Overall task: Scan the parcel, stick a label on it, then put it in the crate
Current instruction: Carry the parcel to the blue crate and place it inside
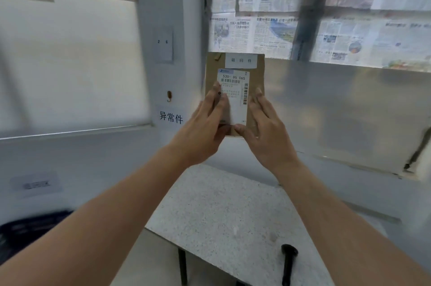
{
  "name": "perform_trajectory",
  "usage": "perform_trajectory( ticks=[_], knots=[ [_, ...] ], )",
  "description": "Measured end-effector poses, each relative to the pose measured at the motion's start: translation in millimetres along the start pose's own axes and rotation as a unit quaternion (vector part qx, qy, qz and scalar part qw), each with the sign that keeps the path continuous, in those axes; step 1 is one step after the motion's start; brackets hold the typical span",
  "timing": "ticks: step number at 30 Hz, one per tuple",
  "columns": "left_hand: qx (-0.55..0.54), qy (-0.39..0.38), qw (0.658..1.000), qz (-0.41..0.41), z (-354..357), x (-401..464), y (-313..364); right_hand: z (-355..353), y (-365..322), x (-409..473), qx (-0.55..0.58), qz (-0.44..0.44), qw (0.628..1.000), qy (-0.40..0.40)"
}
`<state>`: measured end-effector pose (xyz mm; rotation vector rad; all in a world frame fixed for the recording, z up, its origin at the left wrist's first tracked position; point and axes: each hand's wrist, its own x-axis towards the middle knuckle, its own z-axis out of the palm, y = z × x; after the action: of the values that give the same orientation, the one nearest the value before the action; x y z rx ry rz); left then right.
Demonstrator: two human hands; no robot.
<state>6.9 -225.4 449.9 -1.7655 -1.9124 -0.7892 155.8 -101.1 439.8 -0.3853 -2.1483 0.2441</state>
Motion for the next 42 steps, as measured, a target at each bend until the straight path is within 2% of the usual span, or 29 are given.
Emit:
perform_trajectory(
  ticks=[14, 25, 32, 42],
  knots=[
    [0.075, 0.043, 0.994, -0.060, -144, -117, -110, 105, -175, 34, 0.086, -0.078, 0.993, -0.032],
    [0.127, 0.019, 0.986, -0.104, -230, -222, -230, 226, -310, 40, 0.147, -0.086, 0.983, -0.065],
    [0.135, 0.016, 0.979, -0.154, -249, -268, -296, 302, -354, 49, 0.179, -0.102, 0.973, -0.103],
    [0.158, 0.004, 0.962, -0.222, -249, -296, -408, 443, -379, 92, 0.260, -0.121, 0.945, -0.159]
  ],
)
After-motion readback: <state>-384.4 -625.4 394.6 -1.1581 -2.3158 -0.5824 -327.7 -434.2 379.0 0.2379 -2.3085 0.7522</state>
